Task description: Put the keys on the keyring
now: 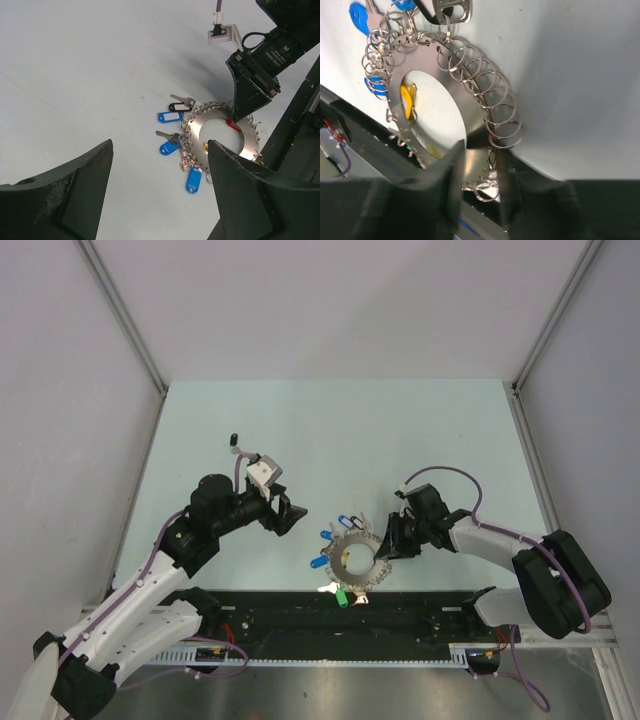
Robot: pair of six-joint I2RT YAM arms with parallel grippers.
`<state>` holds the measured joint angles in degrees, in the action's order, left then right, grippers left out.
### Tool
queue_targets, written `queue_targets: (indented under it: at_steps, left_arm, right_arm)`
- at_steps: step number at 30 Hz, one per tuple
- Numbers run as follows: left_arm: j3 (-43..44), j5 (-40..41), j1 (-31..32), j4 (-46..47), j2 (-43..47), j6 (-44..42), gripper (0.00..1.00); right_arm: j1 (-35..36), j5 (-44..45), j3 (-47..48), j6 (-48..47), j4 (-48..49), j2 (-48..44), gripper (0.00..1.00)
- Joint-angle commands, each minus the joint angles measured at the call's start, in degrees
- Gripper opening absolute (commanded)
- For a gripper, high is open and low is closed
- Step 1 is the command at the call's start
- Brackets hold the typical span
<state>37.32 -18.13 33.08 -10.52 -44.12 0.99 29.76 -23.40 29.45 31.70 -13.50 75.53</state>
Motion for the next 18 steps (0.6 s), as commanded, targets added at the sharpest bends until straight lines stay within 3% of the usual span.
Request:
queue_targets:
  at_steps: [1,3,6,9,10,11,18]
  left_arm:
    - [1.4,0.2,-0.1,0.2,0.8,-0.8,0.8]
    - [1.4,0.4,-0.1,0.3,0.7,-0.8,0.8]
    - [1.5,0.1,-0.1,0.3,0.7,-0.8,0.8]
    - [1.5,0.2,-0.1,0.3,1.0,-0.8,0.8]
    - [1.4,0.4,-0.1,0.4,1.6,-0.8,0.8]
    - [1.4,0.6,-0.1,0.5,1.8,-0.8,0.8]
    - [1.4,1.5,-0.2,0.3,3.8,-0.8,0.8]
  right_arm:
    - [-0.4,0.4,-0.2,-1.2,2.2,1.4,0.2]
    - [-0.9,1.1,2.1,-2.6,-0.1,-0.3,0.09]
    - [-2.2,3.9,8.0,-6.9,-5.7,-3.1,0.0]
    - [-3.6,8.5,13.6,-12.2,-12.4,-5.2,0.0]
    - [-3.8,15.9,22.1,-16.5,-17.9,-5.4,0.0]
    - [-3.8,17.8,24.1,-17.6,-21.0,-5.3,0.0]
    - [-3.0,33.8,37.8,-27.6,-30.0,-1.9,0.0]
